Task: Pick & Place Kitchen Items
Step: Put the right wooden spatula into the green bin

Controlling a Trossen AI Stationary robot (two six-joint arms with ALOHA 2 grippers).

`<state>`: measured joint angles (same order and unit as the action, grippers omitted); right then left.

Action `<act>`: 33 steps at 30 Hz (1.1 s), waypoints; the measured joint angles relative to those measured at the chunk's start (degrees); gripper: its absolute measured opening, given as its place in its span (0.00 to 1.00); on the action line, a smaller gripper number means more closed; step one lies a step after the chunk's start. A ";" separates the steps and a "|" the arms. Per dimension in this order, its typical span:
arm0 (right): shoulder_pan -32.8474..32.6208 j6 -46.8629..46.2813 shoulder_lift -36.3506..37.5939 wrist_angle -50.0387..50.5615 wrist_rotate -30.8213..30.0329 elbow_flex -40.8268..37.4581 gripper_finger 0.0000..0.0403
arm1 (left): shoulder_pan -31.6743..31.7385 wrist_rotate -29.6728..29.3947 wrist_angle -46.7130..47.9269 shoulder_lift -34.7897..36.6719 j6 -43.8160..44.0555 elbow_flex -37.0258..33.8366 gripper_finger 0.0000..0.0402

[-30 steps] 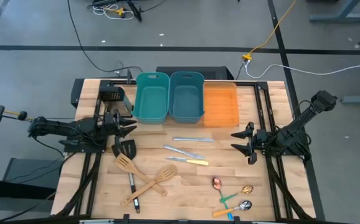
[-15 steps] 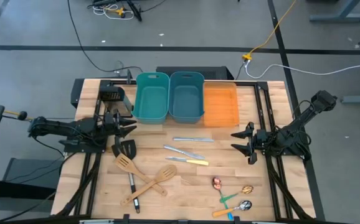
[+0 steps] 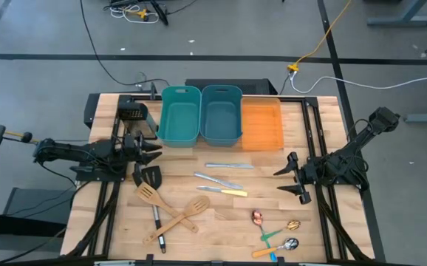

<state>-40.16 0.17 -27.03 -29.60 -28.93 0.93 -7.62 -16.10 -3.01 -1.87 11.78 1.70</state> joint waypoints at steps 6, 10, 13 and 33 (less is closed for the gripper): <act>0.07 -2.75 0.00 -2.26 -0.06 0.00 0.60 | -0.96 8.25 6.87 -0.48 4.38 5.91 0.30; 0.07 1.20 0.00 -4.95 -0.13 0.00 0.60 | -4.16 7.93 15.71 -4.92 5.83 11.36 0.30; 0.07 2.86 0.01 -5.92 -0.15 0.00 0.60 | -7.38 7.05 18.60 -11.06 7.42 14.09 0.28; 0.07 -6.38 0.00 -13.75 -0.09 -0.01 0.60 | -30.81 2.65 42.58 -60.61 13.14 44.77 0.21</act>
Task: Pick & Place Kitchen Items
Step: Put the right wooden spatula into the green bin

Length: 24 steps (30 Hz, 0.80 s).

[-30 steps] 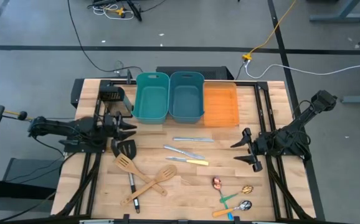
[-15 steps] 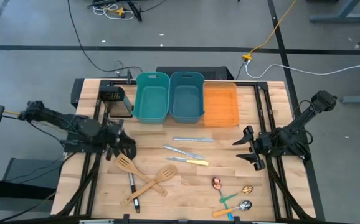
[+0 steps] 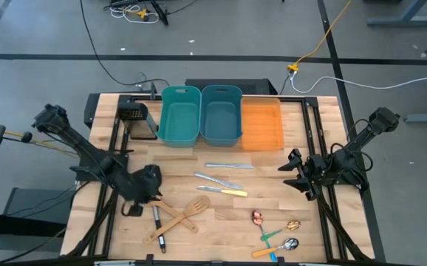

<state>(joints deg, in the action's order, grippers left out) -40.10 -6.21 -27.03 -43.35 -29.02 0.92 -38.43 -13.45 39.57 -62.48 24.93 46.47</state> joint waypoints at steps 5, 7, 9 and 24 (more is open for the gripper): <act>0.00 0.45 0.00 -0.52 -0.02 0.01 0.60 | -1.61 0.09 8.26 -8.68 -0.01 3.20 0.21; 0.00 0.45 -0.01 -0.51 -0.02 0.01 0.60 | -1.71 1.25 9.03 -11.19 -0.06 3.63 0.21; 0.00 0.45 0.00 -0.62 -0.02 -0.01 0.60 | -1.71 2.00 9.53 -12.99 -0.07 3.83 0.21; 0.02 -1.45 -0.02 -0.39 -0.56 0.01 0.60 | -1.10 3.02 8.20 -19.31 -3.56 3.83 0.21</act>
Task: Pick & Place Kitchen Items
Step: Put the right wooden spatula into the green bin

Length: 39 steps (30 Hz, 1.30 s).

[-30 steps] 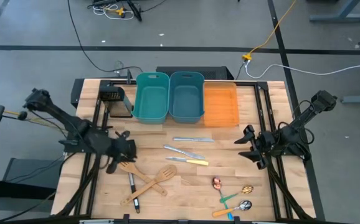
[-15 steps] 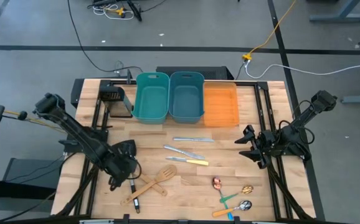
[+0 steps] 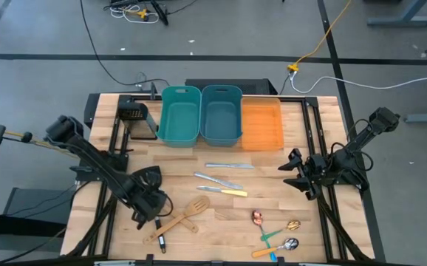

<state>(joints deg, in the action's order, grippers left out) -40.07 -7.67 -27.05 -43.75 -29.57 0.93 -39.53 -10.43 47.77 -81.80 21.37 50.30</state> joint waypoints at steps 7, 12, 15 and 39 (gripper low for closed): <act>0.01 0.00 0.00 0.10 -4.81 0.00 0.60 | 0.55 0.15 -0.17 -1.58 -0.11 0.00 0.21; 0.00 1.32 0.02 0.12 -8.73 0.00 0.60 | 0.86 0.19 -2.45 -1.56 0.05 0.00 0.27; 0.00 2.16 0.00 0.13 -9.05 0.00 0.60 | 0.85 0.19 -5.79 -1.56 0.04 0.00 0.33; -0.02 2.06 0.00 0.09 -8.40 -0.02 0.60 | 4.11 3.28 -23.79 -5.22 25.56 0.00 0.55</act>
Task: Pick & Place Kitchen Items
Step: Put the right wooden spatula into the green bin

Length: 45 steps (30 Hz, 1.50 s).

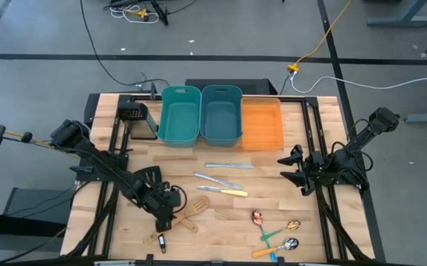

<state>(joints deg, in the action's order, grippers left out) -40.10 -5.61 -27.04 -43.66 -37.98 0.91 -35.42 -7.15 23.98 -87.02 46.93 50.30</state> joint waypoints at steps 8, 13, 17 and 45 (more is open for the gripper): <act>0.00 -0.04 0.00 0.07 0.02 0.01 0.60 | 1.70 1.94 -3.38 -3.80 5.43 -0.02 0.55; 0.00 -0.11 -0.04 0.04 0.03 0.01 0.60 | 2.21 1.85 -6.20 -5.86 5.43 0.00 0.55; 0.01 -0.13 -0.05 0.09 0.01 0.00 0.60 | 2.53 1.80 -6.90 -7.51 5.45 0.00 0.55; 0.02 -0.11 -0.16 1.31 -0.02 0.00 0.60 | 3.40 1.70 -12.35 -13.23 7.97 0.19 0.51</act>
<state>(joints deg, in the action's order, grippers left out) -40.08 -5.72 -27.20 -42.35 -38.00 0.91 -32.02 -5.45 11.64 -100.25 54.89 50.49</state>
